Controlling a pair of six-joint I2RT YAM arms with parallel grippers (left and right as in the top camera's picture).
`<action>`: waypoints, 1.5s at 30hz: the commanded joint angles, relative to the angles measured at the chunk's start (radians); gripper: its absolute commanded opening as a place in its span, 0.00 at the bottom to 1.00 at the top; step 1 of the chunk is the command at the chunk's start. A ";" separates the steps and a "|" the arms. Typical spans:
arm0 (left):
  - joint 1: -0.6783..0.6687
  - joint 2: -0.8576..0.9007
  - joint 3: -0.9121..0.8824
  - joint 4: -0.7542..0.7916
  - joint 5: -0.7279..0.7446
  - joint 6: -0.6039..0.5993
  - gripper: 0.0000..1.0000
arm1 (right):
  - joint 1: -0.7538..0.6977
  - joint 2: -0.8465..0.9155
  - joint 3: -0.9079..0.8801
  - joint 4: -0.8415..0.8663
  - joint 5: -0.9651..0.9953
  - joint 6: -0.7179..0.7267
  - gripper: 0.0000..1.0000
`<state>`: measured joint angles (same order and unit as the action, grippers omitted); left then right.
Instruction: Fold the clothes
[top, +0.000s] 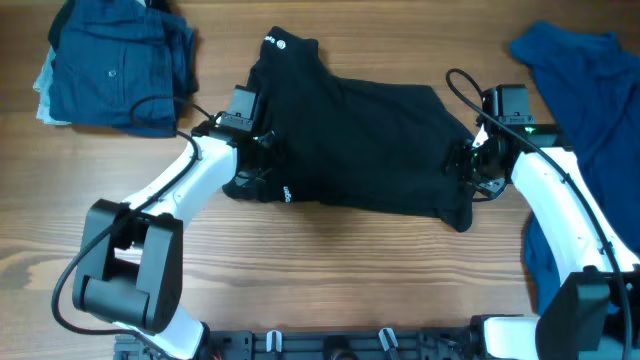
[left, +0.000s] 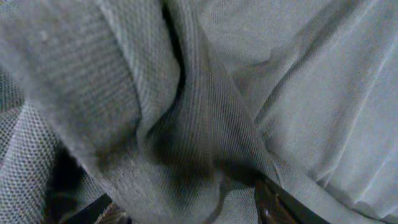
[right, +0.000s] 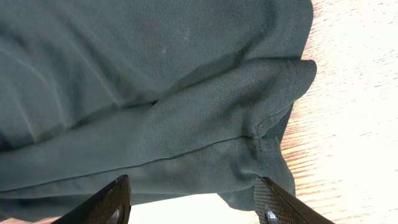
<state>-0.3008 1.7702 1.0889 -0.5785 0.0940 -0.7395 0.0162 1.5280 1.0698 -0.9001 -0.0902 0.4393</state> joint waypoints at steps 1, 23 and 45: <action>0.006 0.010 -0.009 0.014 -0.024 -0.003 0.55 | -0.004 0.000 0.006 0.002 -0.015 -0.029 0.64; 0.006 0.010 -0.008 0.275 -0.021 -0.002 0.04 | -0.004 0.000 0.006 -0.002 -0.015 -0.029 0.64; 0.027 -0.108 -0.008 0.116 -0.002 0.084 1.00 | -0.004 0.000 0.006 -0.001 -0.015 -0.045 0.87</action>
<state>-0.2974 1.7554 1.0836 -0.3740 0.0807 -0.6857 0.0162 1.5280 1.0698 -0.9039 -0.0917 0.4049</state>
